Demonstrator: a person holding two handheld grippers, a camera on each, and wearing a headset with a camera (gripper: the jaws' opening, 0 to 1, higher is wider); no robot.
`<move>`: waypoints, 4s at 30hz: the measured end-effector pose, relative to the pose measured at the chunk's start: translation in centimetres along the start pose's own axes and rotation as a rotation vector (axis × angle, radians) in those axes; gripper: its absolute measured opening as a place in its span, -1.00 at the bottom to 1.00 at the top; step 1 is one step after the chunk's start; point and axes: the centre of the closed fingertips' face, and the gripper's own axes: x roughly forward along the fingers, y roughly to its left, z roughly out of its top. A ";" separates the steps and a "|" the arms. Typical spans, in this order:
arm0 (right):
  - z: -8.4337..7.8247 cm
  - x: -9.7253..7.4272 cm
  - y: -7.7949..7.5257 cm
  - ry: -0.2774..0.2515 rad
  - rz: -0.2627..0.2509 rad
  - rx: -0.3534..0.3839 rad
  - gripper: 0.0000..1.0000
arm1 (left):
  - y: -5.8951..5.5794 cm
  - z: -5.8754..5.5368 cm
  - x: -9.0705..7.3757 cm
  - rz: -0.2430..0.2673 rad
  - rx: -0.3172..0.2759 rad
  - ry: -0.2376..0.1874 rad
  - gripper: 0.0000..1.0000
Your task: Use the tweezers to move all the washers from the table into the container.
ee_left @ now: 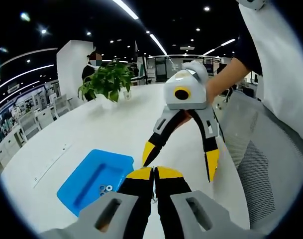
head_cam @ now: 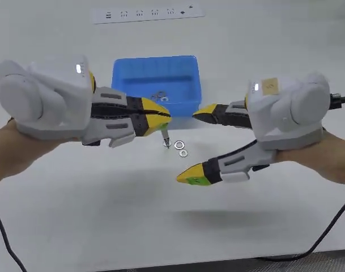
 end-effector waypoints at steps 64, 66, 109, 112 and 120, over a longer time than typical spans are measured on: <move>2.3 1.8 -0.4 0.020 0.026 -0.102 -0.81 | -0.8 1.6 -4.7 0.215 -0.195 -0.142 -0.37; 2.5 1.4 -0.4 0.022 0.021 -0.108 -0.81 | -1.0 1.4 -4.9 0.223 -0.200 -0.146 -0.33; 8.8 1.7 -7.7 0.001 -0.072 -0.202 -0.81 | 1.5 -1.4 -7.4 0.346 -0.314 -0.141 0.99; 8.1 2.5 -8.9 0.016 -0.078 -0.191 -0.81 | 1.7 -1.5 -7.2 0.344 -0.314 -0.134 0.99; 5.5 3.8 -10.8 0.061 -0.092 -0.151 -0.81 | 1.9 -2.5 -7.1 0.341 -0.320 -0.105 0.99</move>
